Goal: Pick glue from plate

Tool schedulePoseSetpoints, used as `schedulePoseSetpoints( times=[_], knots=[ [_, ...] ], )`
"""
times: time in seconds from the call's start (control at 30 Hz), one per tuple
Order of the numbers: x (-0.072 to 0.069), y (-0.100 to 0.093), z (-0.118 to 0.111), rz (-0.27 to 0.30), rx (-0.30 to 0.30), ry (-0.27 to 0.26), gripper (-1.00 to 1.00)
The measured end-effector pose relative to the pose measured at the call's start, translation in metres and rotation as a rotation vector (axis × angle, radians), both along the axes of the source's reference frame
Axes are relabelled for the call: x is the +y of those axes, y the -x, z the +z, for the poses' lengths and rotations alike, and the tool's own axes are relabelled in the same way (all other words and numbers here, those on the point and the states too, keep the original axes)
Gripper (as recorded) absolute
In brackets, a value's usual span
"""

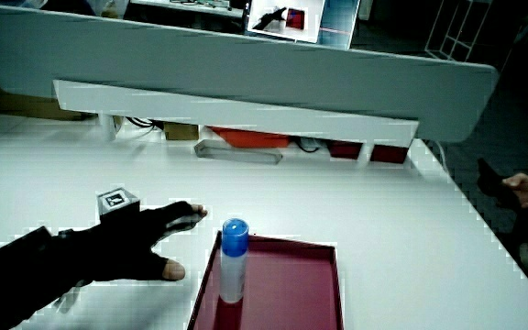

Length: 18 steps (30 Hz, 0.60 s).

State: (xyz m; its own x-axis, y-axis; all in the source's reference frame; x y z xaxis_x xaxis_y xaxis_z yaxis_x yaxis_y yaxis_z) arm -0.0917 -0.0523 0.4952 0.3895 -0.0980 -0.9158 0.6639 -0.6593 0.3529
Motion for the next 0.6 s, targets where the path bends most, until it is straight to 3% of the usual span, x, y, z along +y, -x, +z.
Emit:
schedulePoseSetpoints(
  times=[0.27,0.4,0.6],
  knots=[
    [-0.001,-0.018,0.013,0.003,0.001,0.018,0.0],
    [-0.002,-0.027,0.021,0.006,0.03,-0.001,0.0],
    [0.0,-0.033,0.024,-0.001,0.024,-0.004,0.0]
  ],
)
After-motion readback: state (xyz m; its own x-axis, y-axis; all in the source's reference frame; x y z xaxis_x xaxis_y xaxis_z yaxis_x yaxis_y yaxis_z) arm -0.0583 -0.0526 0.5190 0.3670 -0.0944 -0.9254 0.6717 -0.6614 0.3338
